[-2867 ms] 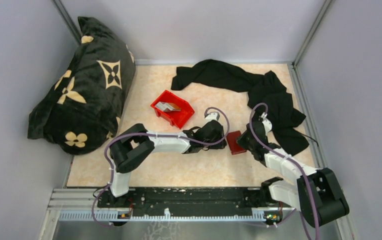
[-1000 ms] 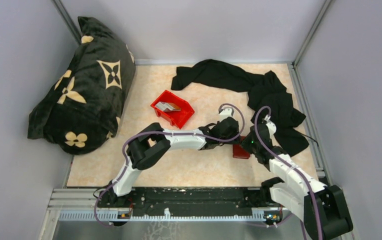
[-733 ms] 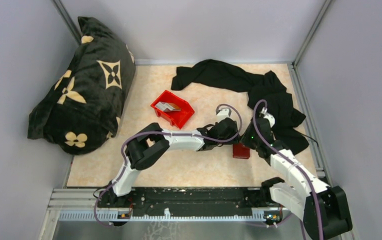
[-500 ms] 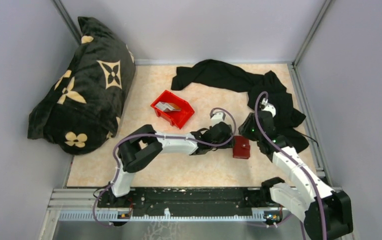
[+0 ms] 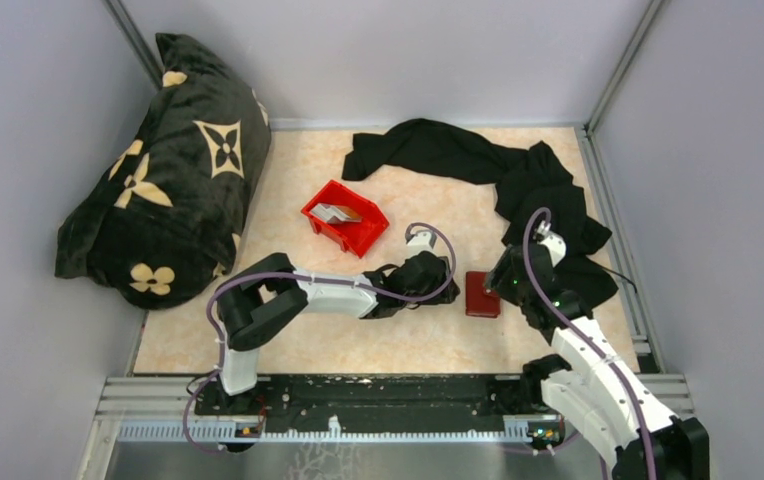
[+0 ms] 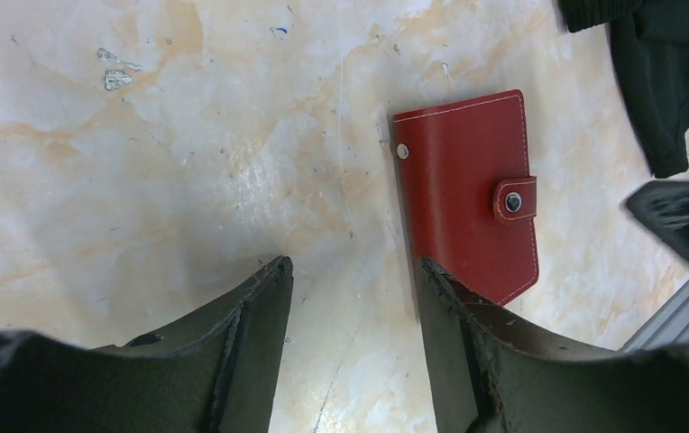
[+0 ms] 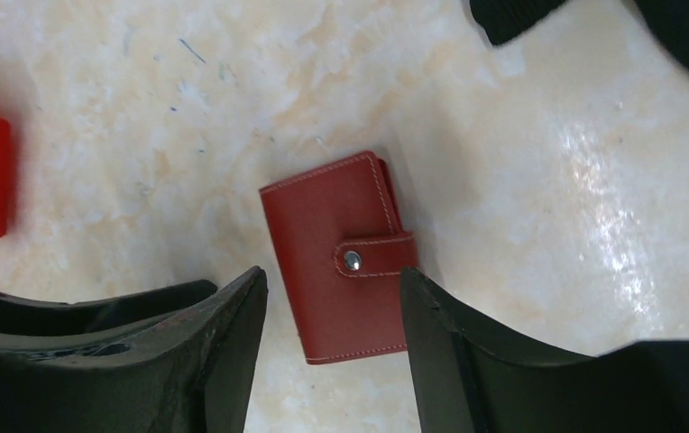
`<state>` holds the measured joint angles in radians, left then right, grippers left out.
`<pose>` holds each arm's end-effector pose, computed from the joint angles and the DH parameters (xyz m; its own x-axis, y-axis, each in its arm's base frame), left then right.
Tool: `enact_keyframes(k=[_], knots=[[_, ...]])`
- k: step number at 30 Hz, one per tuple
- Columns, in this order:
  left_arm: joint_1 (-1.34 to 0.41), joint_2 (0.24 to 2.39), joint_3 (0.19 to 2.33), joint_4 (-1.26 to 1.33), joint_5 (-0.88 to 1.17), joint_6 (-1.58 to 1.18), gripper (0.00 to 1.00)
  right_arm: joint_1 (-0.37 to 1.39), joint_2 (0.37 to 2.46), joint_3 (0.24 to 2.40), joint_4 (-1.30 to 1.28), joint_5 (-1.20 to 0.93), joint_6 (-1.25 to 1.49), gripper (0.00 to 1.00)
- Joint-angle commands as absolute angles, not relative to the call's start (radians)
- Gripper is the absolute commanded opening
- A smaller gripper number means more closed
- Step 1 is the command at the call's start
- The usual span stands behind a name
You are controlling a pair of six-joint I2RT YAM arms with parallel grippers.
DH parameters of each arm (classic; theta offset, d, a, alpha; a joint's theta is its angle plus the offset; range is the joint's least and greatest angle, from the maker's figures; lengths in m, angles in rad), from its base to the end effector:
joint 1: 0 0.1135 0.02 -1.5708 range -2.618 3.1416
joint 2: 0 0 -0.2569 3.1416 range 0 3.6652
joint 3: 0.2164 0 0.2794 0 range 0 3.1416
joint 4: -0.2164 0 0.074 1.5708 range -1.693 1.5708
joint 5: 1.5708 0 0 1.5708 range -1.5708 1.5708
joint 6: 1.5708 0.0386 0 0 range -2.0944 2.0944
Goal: Put the credit cards into the card holder
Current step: Close the card holder at the center of the board.
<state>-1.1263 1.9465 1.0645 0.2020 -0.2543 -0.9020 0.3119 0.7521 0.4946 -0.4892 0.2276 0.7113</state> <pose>0.1896 -0.3756 0.1099 -0.7872 -0.1131 -0.6062 0.2775 0.8129 -0.5120 0.1868 0.0511 0.2017 -0.5820 0.4806 -0.6560 0.3150 0.8769 0.3630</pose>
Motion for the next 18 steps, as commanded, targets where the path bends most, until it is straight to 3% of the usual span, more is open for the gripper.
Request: enact_keyframes(k=[1, 18], knots=[[-1.131, 2.030, 1.009, 0.023, -0.185, -0.868, 0.62, 0.311, 0.745, 0.434, -0.479, 0.222, 0.813, 0.57], [-1.131, 2.096, 1.048, 0.008, -0.135, -0.851, 0.62, 0.306, 0.666, 0.307, -0.476, 0.323, 0.976, 0.55]])
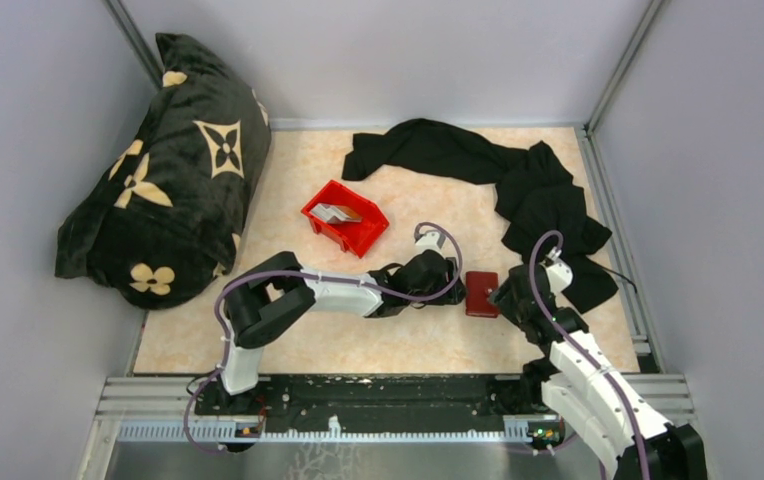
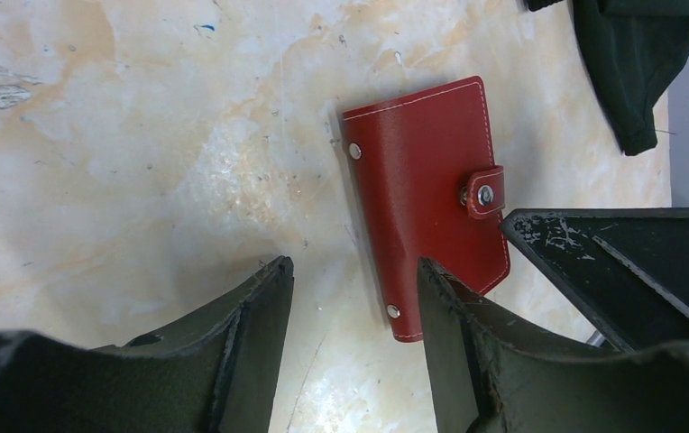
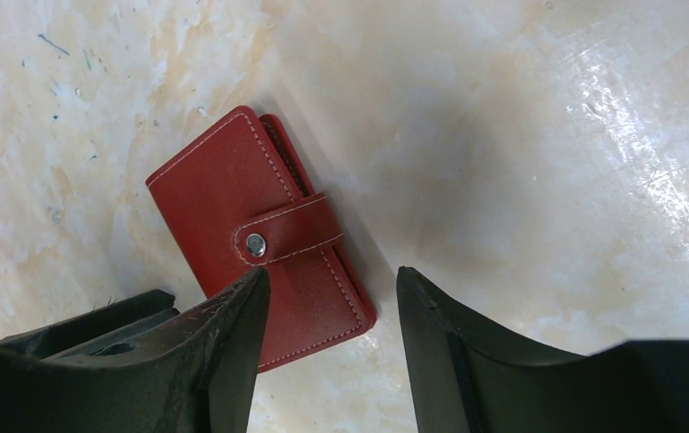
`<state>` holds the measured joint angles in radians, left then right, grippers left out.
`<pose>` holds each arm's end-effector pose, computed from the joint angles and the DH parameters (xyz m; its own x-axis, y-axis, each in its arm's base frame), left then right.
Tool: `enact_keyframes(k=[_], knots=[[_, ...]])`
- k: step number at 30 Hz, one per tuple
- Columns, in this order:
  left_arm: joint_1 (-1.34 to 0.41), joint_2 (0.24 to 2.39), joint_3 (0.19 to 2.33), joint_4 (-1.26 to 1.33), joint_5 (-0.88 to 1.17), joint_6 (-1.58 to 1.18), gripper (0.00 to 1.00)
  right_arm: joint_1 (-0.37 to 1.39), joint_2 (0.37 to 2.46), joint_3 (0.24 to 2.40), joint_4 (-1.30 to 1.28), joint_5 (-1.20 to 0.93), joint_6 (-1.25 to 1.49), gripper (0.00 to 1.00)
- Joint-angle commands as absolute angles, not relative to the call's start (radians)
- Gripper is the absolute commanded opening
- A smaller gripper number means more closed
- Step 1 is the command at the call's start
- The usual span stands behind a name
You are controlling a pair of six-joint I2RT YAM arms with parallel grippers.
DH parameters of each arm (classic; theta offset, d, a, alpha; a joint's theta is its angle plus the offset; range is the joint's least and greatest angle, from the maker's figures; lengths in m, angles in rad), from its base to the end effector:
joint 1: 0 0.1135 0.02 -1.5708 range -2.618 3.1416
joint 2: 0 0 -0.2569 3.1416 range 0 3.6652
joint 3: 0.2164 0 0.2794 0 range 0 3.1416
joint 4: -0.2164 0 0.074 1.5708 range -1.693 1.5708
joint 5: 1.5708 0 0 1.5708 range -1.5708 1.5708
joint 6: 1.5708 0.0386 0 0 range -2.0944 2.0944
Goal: Put the credit cards into the card holder
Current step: Close the card holder at the center of the board.
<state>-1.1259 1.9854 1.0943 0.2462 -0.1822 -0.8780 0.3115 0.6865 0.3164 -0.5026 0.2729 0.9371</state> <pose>0.1919 -0.3862 0.1068 -0.8003 -0.0797 -0.5942 0.3281 0.7713 -0.5454 0.1639 0.0418 0.1484 -0.5367 0.6424 -0.5470 0.5105 0.7634 0.3957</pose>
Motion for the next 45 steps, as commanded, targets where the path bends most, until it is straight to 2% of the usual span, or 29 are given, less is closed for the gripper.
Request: enact_keyframes(k=[1, 8, 19, 33, 45], knots=[[-1.131, 2.099, 1.049, 0.005, -0.135, -0.853, 0.62, 0.304, 0.663, 0.301, -0.471, 0.327, 0.984, 0.55], [-1.131, 2.114, 1.053, -0.006, -0.135, -0.854, 0.62, 0.295, 0.641, 0.256, -0.409, 0.341, 1.008, 0.54], [-1.130, 2.131, 1.085, -0.021, -0.131, -0.850, 0.62, 0.293, 0.498, 0.235, -0.394, 0.347, 0.996, 0.53], [-1.129, 2.174, 1.107, -0.055, -0.121, -0.857, 0.61, 0.258, 0.650, 0.207, -0.295, 0.309, 1.009, 0.52], [-1.117, 2.151, 1.047, -0.067, -0.124, -0.897, 0.60, 0.228, 0.822, 0.146, -0.080, 0.138, 1.005, 0.48]])
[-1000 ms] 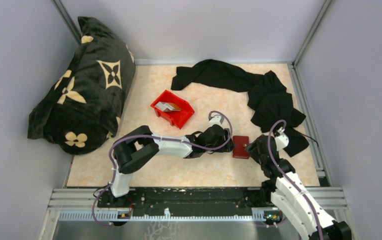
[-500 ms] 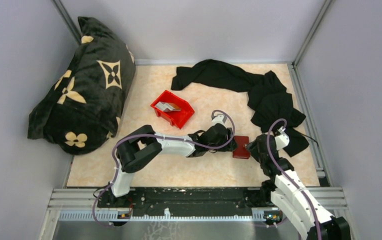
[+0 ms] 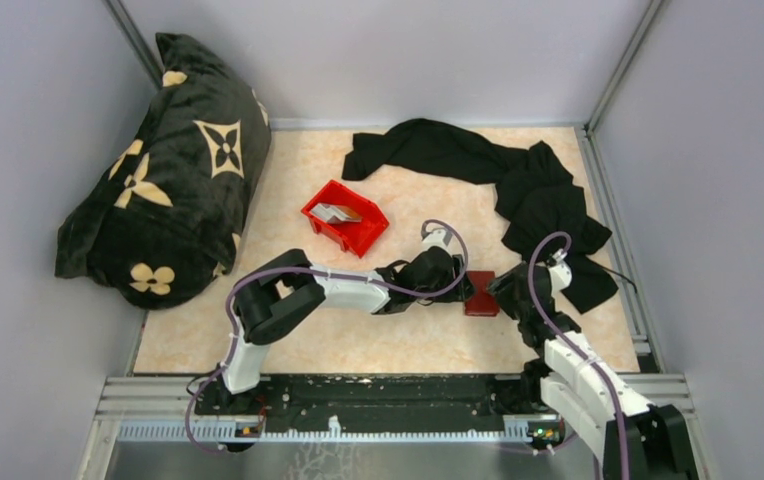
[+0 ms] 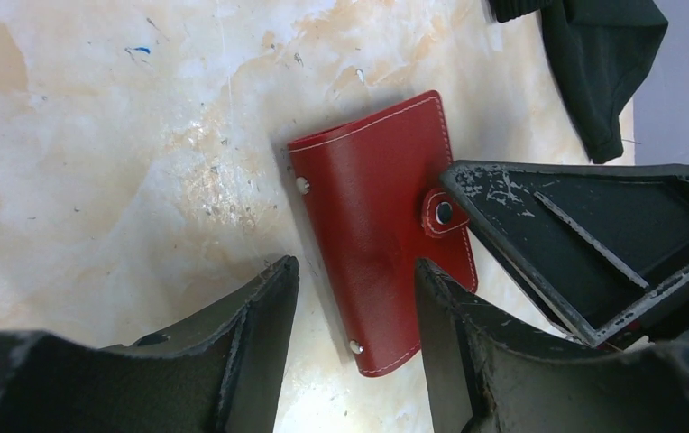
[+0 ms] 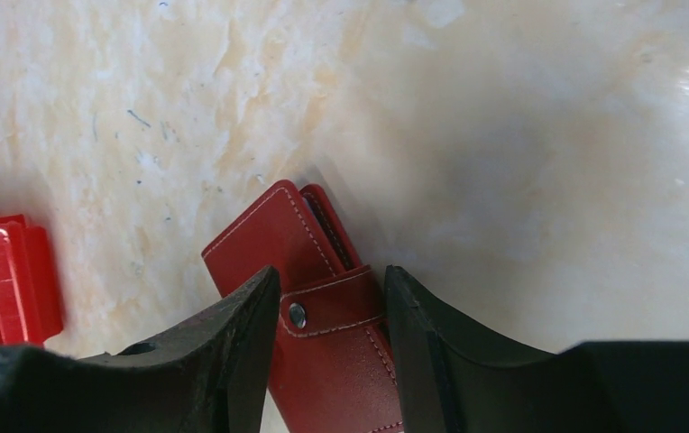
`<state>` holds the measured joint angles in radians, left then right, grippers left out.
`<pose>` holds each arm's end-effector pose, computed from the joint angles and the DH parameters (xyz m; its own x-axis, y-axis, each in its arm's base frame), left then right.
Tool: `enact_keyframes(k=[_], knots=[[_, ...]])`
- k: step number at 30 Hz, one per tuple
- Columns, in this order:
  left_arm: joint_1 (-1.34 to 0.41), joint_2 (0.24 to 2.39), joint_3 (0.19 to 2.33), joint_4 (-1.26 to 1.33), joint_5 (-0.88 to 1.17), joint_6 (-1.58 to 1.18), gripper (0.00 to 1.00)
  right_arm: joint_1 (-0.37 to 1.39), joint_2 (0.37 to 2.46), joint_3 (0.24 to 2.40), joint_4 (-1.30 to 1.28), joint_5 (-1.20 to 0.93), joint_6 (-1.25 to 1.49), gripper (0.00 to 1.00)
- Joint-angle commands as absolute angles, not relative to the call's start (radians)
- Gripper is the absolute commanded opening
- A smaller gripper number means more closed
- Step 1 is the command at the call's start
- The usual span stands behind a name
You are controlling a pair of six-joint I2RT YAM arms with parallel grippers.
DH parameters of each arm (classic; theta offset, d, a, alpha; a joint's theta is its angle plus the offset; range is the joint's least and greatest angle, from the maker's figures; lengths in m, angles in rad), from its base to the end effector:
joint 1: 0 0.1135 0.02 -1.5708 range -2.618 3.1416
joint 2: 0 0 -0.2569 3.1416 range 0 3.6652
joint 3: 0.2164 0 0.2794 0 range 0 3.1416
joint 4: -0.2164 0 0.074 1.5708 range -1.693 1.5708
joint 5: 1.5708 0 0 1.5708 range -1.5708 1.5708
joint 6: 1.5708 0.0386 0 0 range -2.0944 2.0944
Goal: Put the credit cards into the card holder
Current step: Close the card holder at the center of the board.
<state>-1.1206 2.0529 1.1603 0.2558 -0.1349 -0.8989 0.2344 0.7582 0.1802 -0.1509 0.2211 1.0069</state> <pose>0.1993 -0.4005 0.0995 -0.8225 -0.0804 -0.5631 0.3236 0.7480 -0.5795 0.1752 0.0331 0.1169 -0.4033 0.7515 -0.5221 0.5115 0.6583 0.5524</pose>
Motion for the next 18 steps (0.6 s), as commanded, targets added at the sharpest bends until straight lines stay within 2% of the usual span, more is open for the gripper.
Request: enact_keyframes(k=[1, 9, 18], knots=[[-1.116, 2.143, 1.039, -0.067, -0.130, -0.903, 0.60, 0.228, 0.831, 0.145, -0.072, 0.129, 1.003, 0.47], [-1.112, 2.053, 0.939, -0.051, -0.171, -0.947, 0.60, 0.241, 0.849, 0.124, -0.017, 0.079, 1.004, 0.44], [-1.112, 1.938, 0.810, -0.059, -0.229, -1.000, 0.60, 0.409, 0.959, 0.160, 0.080, 0.143, 1.079, 0.44]])
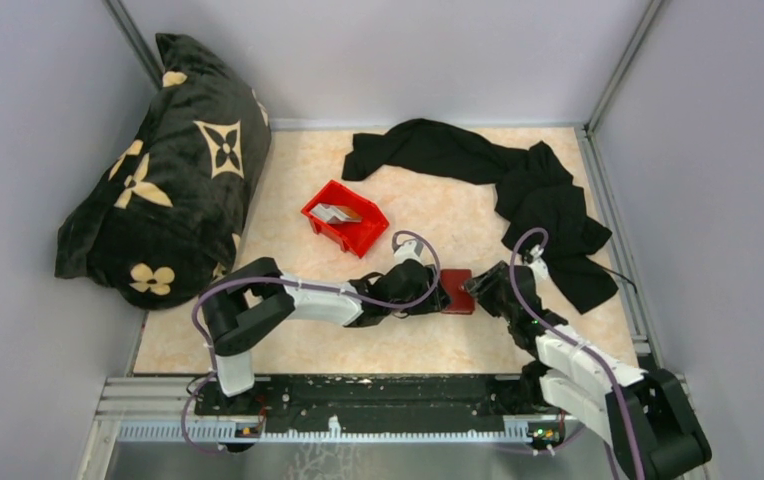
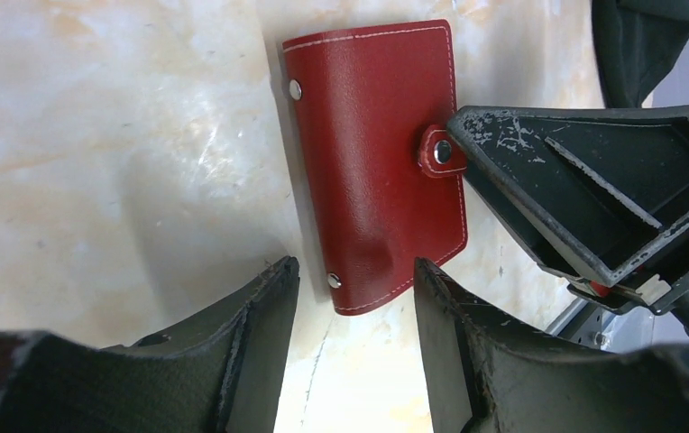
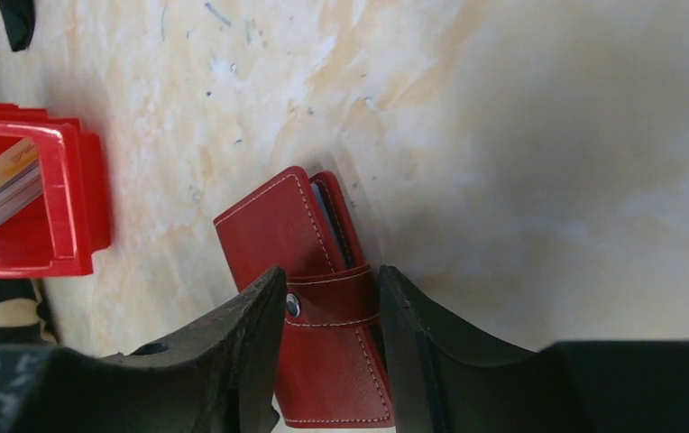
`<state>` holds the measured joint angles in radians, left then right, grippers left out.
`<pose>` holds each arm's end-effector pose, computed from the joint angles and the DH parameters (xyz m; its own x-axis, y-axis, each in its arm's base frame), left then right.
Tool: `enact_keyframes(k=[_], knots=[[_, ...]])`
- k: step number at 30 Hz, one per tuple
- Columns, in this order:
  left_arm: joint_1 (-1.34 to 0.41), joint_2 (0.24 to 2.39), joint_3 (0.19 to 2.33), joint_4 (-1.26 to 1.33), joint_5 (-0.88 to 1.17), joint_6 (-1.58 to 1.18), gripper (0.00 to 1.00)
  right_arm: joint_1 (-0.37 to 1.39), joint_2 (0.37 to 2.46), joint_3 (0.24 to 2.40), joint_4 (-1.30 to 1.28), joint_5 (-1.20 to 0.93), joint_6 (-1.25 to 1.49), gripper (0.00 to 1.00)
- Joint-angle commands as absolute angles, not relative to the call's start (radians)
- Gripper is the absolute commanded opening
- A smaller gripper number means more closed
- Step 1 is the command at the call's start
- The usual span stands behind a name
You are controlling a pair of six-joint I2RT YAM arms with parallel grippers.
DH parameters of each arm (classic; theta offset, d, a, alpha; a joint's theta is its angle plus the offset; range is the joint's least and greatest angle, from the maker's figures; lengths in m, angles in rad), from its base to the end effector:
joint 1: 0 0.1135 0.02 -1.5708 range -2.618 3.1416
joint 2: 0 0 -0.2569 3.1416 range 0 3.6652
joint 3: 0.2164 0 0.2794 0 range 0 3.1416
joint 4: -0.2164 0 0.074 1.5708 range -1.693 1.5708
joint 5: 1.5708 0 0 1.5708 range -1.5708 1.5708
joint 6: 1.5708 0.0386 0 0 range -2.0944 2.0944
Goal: Put the credit cards into the card holder
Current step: Close the card holder at the center of the board.
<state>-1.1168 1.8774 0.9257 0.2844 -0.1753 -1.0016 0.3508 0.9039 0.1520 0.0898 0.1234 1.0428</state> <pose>0.1783 -0.3500 0.1017 -0.8411 -0.1677 -0.5143 0.2159 0.7676 -0.6035 0.1800 0.0608 0.1037 -0.5067 0.7274 -0.4627 0.3728 0.6688 0.6432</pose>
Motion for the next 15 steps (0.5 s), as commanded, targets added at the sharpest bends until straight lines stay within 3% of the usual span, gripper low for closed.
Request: enact_keyframes(k=[1, 15], knots=[[-1.112, 1.927, 0.797, -0.061, -0.235, -1.008, 0.60, 0.422, 0.968, 0.162, 0.091, 0.146, 1.085, 0.44], [-1.100, 1.876, 0.742, -0.090, -0.298, -1.046, 0.59, 0.508, 1.008, 0.123, 0.228, 0.171, 1.106, 0.44]])
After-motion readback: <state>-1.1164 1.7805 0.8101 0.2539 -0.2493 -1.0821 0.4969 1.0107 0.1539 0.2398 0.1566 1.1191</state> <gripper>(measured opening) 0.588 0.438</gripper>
